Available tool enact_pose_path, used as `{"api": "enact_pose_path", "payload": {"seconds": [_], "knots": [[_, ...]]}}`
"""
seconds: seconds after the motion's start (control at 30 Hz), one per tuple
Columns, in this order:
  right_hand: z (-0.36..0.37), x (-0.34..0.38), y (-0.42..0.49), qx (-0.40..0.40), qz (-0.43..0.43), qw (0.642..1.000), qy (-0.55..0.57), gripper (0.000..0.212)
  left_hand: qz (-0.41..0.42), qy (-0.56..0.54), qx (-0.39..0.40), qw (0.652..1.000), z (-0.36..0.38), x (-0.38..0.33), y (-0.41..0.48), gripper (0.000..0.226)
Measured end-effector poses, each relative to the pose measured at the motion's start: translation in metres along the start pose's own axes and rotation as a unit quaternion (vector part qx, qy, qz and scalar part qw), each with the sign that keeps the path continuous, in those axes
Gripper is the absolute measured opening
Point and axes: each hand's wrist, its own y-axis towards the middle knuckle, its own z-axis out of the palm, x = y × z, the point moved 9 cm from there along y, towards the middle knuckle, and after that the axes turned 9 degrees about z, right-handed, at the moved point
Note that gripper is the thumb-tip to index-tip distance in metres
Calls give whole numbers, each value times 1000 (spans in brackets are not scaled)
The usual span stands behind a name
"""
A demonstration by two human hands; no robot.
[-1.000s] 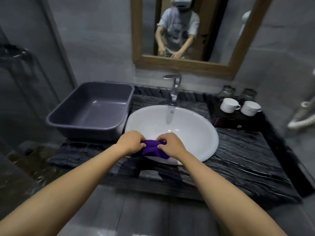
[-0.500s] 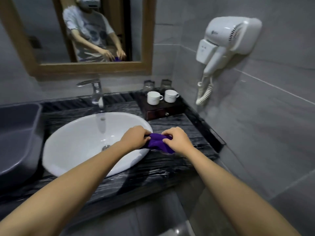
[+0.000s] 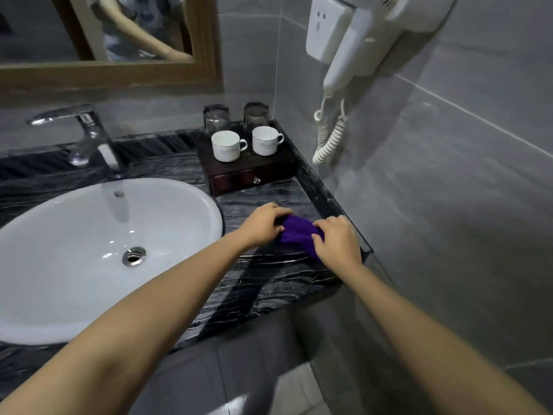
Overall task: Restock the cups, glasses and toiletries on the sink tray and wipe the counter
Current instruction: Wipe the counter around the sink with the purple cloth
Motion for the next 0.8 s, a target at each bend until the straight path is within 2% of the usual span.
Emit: {"api": "enact_pose_path", "payload": {"seconds": [0.17, 0.23, 0.3, 0.4, 0.47, 0.6, 0.8], "knots": [[59, -23, -22, 93, 4, 993, -72, 32, -37, 32, -38, 998, 4, 41, -12, 47], [68, -20, -23, 83, -31, 991, -96, 31, -49, 59, -79, 994, -7, 66, -29, 47], [73, -12, -19, 80, -90, 991, -63, 36, -83, 77, -103, 988, -13, 95, -52, 49], [96, -3, -13, 197, -156, 968, 4, 57, -118, 96, -70, 986, -2, 129, -80, 52], [110, -1, -12, 239, -170, 956, 3, 57, -143, 72, -49, 986, 9, 143, -93, 53], [121, 2, -23, 210, -171, 962, -23, 54, -150, 45, -70, 985, 17, 150, -94, 53], [135, 9, -15, 192, -157, 966, -69, 58, -137, 72, -83, 984, 19, 152, -92, 52]]}}
